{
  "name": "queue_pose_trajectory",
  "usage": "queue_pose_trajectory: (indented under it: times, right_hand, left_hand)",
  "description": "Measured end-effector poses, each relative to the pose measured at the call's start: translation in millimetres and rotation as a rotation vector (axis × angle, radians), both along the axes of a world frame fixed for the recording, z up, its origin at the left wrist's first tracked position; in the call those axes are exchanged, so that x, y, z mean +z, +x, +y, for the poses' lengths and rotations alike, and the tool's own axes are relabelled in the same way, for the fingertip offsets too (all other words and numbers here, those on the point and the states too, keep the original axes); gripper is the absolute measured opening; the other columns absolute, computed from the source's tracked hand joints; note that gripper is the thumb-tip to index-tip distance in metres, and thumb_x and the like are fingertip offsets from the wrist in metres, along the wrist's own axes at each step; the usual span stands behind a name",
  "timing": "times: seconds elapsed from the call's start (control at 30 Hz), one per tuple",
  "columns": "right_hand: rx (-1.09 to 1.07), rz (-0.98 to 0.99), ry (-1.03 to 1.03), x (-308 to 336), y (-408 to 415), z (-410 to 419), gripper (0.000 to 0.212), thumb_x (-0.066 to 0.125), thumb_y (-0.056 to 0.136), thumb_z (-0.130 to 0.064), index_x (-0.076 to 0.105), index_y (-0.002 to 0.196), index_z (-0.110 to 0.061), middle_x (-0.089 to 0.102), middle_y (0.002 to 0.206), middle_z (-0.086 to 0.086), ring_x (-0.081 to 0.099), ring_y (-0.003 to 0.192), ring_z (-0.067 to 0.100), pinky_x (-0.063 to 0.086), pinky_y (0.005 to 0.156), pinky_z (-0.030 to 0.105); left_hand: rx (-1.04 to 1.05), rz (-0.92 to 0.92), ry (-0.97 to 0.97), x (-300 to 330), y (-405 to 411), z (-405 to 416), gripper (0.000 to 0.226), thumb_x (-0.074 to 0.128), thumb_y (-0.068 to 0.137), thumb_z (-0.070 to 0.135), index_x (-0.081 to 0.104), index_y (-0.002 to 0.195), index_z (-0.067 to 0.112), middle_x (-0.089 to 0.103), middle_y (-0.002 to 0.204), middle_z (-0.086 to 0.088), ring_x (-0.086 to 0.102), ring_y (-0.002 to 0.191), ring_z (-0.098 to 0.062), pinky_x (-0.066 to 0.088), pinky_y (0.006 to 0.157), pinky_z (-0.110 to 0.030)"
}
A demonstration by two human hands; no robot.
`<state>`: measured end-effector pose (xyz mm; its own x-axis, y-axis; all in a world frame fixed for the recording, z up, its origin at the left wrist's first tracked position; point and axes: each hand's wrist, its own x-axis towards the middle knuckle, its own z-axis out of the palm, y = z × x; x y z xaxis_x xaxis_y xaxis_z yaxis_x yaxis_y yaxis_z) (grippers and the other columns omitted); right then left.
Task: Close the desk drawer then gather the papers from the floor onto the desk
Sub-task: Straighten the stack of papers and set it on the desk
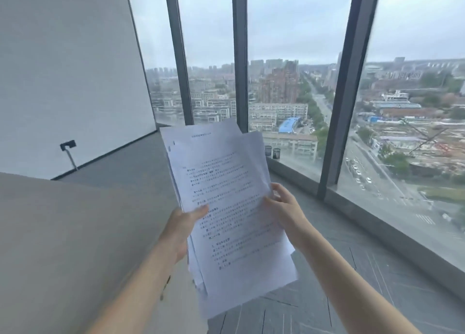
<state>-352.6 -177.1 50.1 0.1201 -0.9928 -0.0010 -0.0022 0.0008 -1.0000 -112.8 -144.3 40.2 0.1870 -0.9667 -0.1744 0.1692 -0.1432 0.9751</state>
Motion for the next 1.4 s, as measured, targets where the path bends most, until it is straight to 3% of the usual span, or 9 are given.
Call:
queue_pose_trajectory:
  times: [0.17,0.37,0.53,0.7,0.77,0.87,1.17,1.33,1.4]
  right_hand:
    - [0.105,-0.035,-0.173,83,25,52,0.039,0.053,0.094,0.001,0.063,0.121,-0.026,0.077,0.103,0.004,0.076,0.092,0.030,0.062,0.078,0.043]
    - [0.218,-0.046,-0.333,154,78,111,0.044,0.051,0.089,0.009,0.066,0.106,-0.028,0.078,0.105,0.008,0.074,0.094,0.032,0.061,0.083,0.051]
    - [0.379,-0.071,-0.419,205,143,147,0.048,0.053,0.086,0.010,0.064,0.107,-0.032,0.077,0.108,0.003,0.073,0.098,0.025,0.061,0.074,0.037]
    - [0.513,-0.092,-0.495,233,230,187,0.049,0.046,0.080,0.008,0.059,0.115,-0.023,0.074,0.111,0.003,0.070,0.105,0.022,0.059,0.091,0.048]
    - [0.554,-0.099,-0.529,238,263,201,0.050,0.045,0.075,0.003,0.058,0.112,-0.028,0.071,0.115,0.003,0.067,0.109,0.025,0.056,0.094,0.053]
    - [0.653,-0.115,-0.558,241,311,226,0.056,0.046,0.075,0.003,0.057,0.114,-0.036,0.070,0.117,-0.005,0.066,0.112,0.020,0.057,0.094,0.051]
    - [0.823,-0.075,-0.582,225,425,313,0.059,0.044,0.079,0.008,0.051,0.123,-0.031,0.066,0.119,-0.003,0.063,0.114,0.022,0.056,0.094,0.050]
    - [0.852,-0.041,-0.563,199,473,350,0.052,0.040,0.084,0.014,0.048,0.111,-0.029,0.054,0.096,-0.012,0.054,0.091,0.011,0.043,0.065,0.012]
    - [0.877,-0.030,-0.571,186,489,356,0.054,0.041,0.083,0.016,0.049,0.120,-0.022,0.057,0.100,-0.010,0.054,0.090,0.010,0.041,0.064,0.014]
  left_hand:
    - [0.053,-0.053,-0.166,89,32,63,0.029,0.075,0.086,0.014,0.073,0.114,0.011,0.077,0.111,-0.012,0.073,0.101,-0.033,0.054,0.094,-0.056]
    - [0.185,-0.100,-0.293,169,76,163,0.023,0.073,0.088,0.013,0.074,0.111,0.012,0.079,0.106,-0.012,0.074,0.097,-0.032,0.056,0.089,-0.056]
    - [0.353,-0.190,-0.363,216,124,248,0.030,0.079,0.083,0.017,0.074,0.112,0.015,0.078,0.109,-0.009,0.072,0.104,-0.031,0.052,0.097,-0.057]
    - [0.528,-0.307,-0.409,259,186,321,0.071,0.093,0.062,0.036,0.067,0.125,0.017,0.075,0.118,-0.007,0.071,0.108,-0.031,0.053,0.096,-0.055]
    - [0.568,-0.374,-0.409,271,204,348,0.053,0.088,0.073,0.030,0.069,0.121,0.019,0.076,0.117,-0.006,0.071,0.108,-0.029,0.054,0.096,-0.053]
    - [0.651,-0.431,-0.410,277,229,391,0.023,0.076,0.086,0.015,0.074,0.108,0.021,0.079,0.109,-0.002,0.073,0.104,-0.026,0.055,0.096,-0.051]
    - [0.866,-0.452,-0.361,242,302,500,0.026,0.075,0.088,0.019,0.074,0.113,0.020,0.077,0.112,-0.001,0.072,0.106,-0.024,0.053,0.099,-0.049]
    - [0.939,-0.430,-0.327,211,334,539,0.011,0.075,0.087,0.023,0.072,0.096,0.030,0.077,0.101,0.007,0.071,0.103,-0.019,0.055,0.093,-0.041]
    - [0.954,-0.420,-0.322,196,345,548,0.012,0.075,0.088,0.024,0.072,0.097,0.030,0.078,0.104,0.008,0.071,0.105,-0.018,0.053,0.098,-0.042]
